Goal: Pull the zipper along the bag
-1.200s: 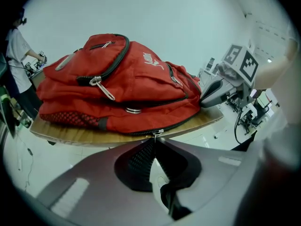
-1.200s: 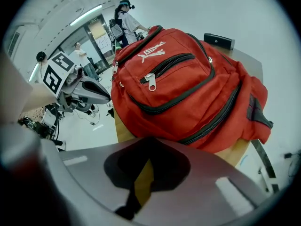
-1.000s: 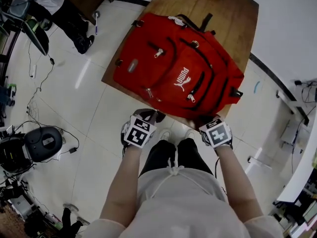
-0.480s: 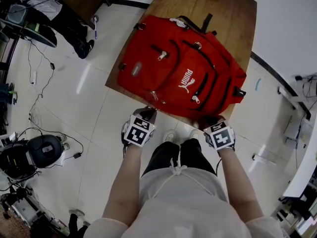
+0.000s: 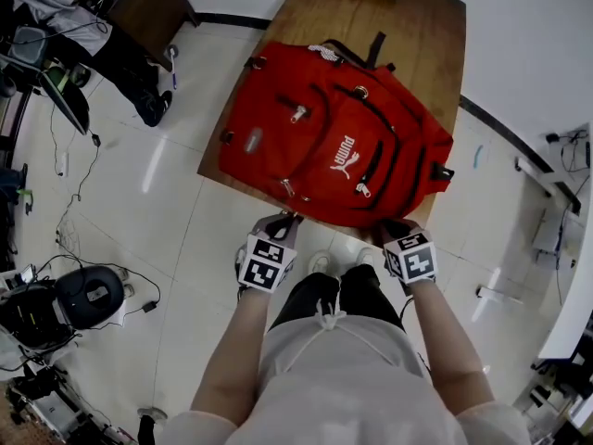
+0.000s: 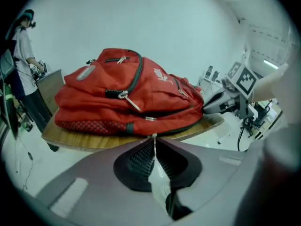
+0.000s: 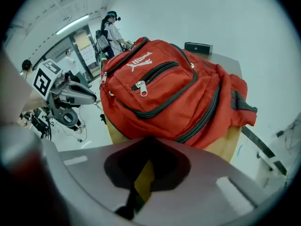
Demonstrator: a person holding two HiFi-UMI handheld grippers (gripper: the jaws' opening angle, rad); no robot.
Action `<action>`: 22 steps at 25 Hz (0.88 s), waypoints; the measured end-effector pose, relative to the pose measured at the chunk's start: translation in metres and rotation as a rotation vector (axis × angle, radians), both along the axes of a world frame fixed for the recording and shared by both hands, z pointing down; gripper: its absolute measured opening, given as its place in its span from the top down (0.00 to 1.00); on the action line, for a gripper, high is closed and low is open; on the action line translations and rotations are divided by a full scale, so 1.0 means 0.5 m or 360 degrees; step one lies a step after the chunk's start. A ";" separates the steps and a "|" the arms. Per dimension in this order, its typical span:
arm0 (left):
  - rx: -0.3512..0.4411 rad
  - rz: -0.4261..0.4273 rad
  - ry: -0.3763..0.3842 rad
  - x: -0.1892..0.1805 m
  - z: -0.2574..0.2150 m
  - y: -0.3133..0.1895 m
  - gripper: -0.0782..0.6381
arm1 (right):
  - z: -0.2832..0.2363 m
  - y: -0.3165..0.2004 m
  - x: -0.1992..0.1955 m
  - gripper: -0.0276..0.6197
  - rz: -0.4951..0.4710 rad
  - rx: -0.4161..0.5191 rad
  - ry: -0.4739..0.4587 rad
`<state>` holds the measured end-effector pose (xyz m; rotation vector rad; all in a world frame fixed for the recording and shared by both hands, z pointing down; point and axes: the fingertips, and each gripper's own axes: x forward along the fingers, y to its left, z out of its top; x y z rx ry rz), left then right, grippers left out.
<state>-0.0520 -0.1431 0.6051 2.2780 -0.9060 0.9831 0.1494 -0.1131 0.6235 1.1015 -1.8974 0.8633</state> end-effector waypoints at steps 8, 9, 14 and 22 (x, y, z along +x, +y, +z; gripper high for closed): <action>0.0256 0.0003 0.0283 0.007 -0.144 -0.013 0.88 | -0.091 0.002 -0.004 0.95 0.0229 0.0302 -0.0125; 0.0294 0.0025 0.0335 0.014 -0.168 -0.010 0.88 | -0.118 0.003 -0.007 0.95 0.0266 0.0379 -0.0161; 0.0435 0.0257 0.0677 0.071 -0.300 0.041 0.88 | -0.264 0.043 -0.020 0.95 0.0345 0.0743 -0.0311; 0.0612 0.0354 0.0757 0.078 -0.387 0.179 0.88 | -0.378 0.197 -0.039 0.95 0.0392 0.1021 -0.0382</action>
